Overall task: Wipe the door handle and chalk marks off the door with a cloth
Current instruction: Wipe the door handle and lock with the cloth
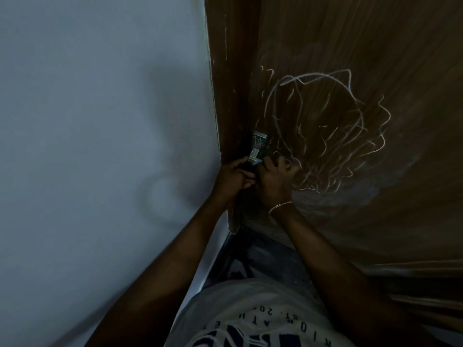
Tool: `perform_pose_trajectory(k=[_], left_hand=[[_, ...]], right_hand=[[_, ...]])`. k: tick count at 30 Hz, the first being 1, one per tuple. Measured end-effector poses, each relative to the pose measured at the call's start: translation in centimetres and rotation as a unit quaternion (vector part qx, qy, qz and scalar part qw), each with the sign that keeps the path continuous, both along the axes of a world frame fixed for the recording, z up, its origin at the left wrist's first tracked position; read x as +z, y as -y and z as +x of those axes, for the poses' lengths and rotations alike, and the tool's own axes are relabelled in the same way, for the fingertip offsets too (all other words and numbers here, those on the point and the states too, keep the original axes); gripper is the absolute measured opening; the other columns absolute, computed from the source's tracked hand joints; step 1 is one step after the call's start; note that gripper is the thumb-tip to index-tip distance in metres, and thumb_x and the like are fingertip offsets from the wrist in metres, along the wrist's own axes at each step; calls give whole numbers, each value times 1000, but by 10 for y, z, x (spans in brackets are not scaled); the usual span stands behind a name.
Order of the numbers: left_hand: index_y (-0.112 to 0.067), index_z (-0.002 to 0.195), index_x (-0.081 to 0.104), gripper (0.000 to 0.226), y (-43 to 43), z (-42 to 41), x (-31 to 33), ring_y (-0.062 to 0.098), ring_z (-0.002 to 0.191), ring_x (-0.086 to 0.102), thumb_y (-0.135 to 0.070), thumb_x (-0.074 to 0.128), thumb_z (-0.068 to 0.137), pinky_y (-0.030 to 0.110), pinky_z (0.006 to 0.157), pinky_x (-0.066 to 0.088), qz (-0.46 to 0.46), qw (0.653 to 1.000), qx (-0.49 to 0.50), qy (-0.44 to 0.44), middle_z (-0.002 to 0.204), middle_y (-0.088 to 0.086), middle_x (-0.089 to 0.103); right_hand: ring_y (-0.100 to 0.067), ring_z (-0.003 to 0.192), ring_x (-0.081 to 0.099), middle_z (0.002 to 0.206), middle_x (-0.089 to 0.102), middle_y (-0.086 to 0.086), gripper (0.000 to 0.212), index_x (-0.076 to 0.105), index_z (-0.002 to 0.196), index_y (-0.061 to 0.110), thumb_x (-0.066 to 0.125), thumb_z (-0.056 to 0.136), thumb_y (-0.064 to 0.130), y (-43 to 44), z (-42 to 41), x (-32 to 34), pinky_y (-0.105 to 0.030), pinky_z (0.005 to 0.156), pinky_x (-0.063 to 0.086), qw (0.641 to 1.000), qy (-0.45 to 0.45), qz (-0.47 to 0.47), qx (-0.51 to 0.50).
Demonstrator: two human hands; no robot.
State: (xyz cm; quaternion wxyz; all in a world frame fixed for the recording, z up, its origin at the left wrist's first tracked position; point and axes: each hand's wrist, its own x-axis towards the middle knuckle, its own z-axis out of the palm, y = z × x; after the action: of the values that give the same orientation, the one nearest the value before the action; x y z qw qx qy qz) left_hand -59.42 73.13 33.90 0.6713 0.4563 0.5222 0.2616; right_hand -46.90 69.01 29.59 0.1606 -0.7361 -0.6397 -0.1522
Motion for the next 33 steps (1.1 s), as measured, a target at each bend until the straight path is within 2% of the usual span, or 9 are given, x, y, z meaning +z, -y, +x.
perform_pose_trajectory(k=[4,10,14,19,22,25,27,30,33], left_hand=[[-22,148,48,63,-4,-5,-1,18,69,69,10,47,93,20,62,56,-15,1000,-18,-19,90,9,71],[-30,148,48,72,-4,-12,-5,15,57,65,10,48,88,20,53,51,21,996,-57,-59,80,8,71],[-33,148,47,72,-9,-14,-6,14,58,65,9,49,90,21,54,51,17,995,-75,-64,87,6,72],[-39,148,45,65,-9,-16,-12,18,65,63,2,43,97,28,61,51,20,993,-94,-68,92,13,70],[-33,148,46,60,-11,-18,-16,18,65,63,2,40,100,27,62,51,-2,993,-94,-73,88,10,68],[-28,150,45,59,-9,-18,-19,18,65,63,2,42,99,25,59,52,-26,992,-102,-65,87,10,68],[-28,150,42,59,-7,-17,-19,19,64,64,1,45,99,24,56,52,-33,995,-80,-58,91,11,69],[-25,150,43,54,-8,-16,-19,18,62,65,-4,48,100,21,52,52,-28,996,-60,-56,103,11,71],[-23,151,43,53,-10,-18,-19,18,62,65,-2,44,102,22,54,52,-37,997,-52,-54,92,10,70]], right_hand=[[-29,98,46,105,61,-1,16,68,92,18,72,78,26,8,9,-9,-42,82,28,1000,2,24,-10],[-31,100,50,106,63,-1,18,68,98,19,68,83,28,-6,-10,4,-42,81,29,1000,1,27,9],[-33,98,54,104,64,-1,16,70,95,18,72,80,24,4,-2,-1,-45,83,30,1000,2,12,-9],[-32,98,53,107,65,-1,15,69,97,19,69,85,27,-13,-17,10,-45,83,33,1000,16,9,3],[-34,100,56,110,66,-2,16,71,98,16,66,87,26,-12,-17,10,-48,82,38,999,32,-15,5],[-33,99,55,105,64,-2,18,70,96,16,61,89,31,-3,-8,9,-45,81,33,1000,25,-10,-3],[-32,99,54,104,64,0,16,70,95,18,64,87,31,-8,-12,12,-43,80,31,1000,27,-2,-9],[-34,106,54,116,65,-1,19,71,104,19,65,88,28,-17,-23,11,-48,85,36,999,30,-30,6],[-34,105,54,115,64,-2,18,71,101,17,66,87,27,-14,-18,9,-49,85,37,999,37,-27,7]])
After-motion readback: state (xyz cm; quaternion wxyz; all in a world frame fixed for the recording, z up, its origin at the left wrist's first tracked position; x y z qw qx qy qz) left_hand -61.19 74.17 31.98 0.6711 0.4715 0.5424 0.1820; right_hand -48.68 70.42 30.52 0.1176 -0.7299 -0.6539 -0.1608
